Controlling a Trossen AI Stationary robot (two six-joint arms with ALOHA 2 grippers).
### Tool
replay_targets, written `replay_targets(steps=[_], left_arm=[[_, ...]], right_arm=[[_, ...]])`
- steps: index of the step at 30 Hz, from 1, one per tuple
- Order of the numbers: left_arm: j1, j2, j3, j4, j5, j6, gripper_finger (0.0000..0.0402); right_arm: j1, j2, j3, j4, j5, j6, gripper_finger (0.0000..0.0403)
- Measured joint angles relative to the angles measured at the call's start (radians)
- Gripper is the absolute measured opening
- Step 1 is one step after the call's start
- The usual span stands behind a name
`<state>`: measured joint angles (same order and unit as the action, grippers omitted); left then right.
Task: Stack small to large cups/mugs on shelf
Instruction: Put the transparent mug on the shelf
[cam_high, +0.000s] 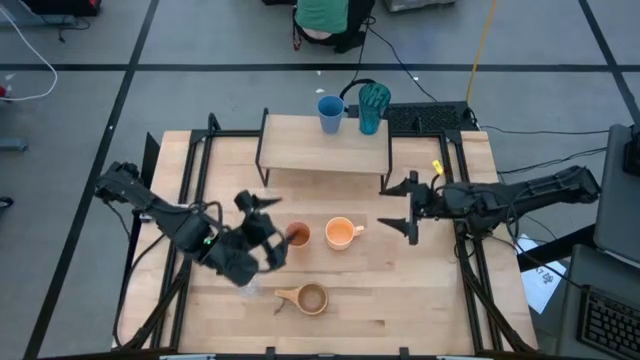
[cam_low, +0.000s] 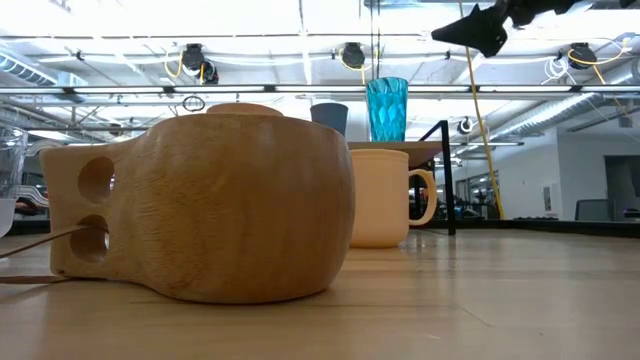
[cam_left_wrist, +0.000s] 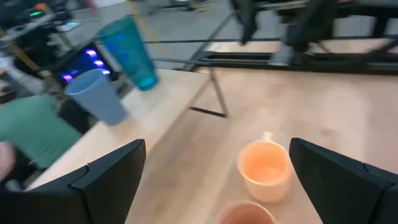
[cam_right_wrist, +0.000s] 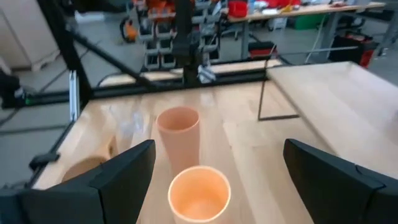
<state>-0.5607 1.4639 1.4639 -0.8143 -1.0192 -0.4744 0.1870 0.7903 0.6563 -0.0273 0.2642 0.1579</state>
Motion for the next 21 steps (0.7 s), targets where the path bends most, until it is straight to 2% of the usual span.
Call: replay_targets(steps=[4, 8, 11, 13, 16, 21], left_arm=[[-0.069, 0.0, 0.0, 0.004, -0.007, 0.002, 0.0399], [-0.118, -0.001, 0.0, 0.004, -0.097, 0.061, 0.0399], [-0.139, -0.001, 0.0, 0.025, -0.084, 0.079, 0.0399], [-0.132, -0.009, 0.0, 0.055, -0.033, 0.02, 0.0399], [-0.077, -0.072, 0.019, 0.052, 0.155, -0.158, 0.0398], [0.031, -0.165, 0.08, -0.015, 0.412, -0.135, 0.0384]], right_arm=[[0.029, 0.039, 0.0, 0.0, 0.001, -0.032, 0.0348], [0.046, 0.068, 0.0, 0.0, 0.036, -0.06, 0.0348], [0.054, 0.078, 0.0, 0.001, 0.056, -0.09, 0.0348], [0.054, 0.08, 0.0, 0.002, 0.056, -0.107, 0.0348], [0.054, 0.08, 0.0, 0.002, 0.056, -0.126, 0.0348], [0.054, 0.08, 0.0, 0.001, 0.056, -0.169, 0.0348]])
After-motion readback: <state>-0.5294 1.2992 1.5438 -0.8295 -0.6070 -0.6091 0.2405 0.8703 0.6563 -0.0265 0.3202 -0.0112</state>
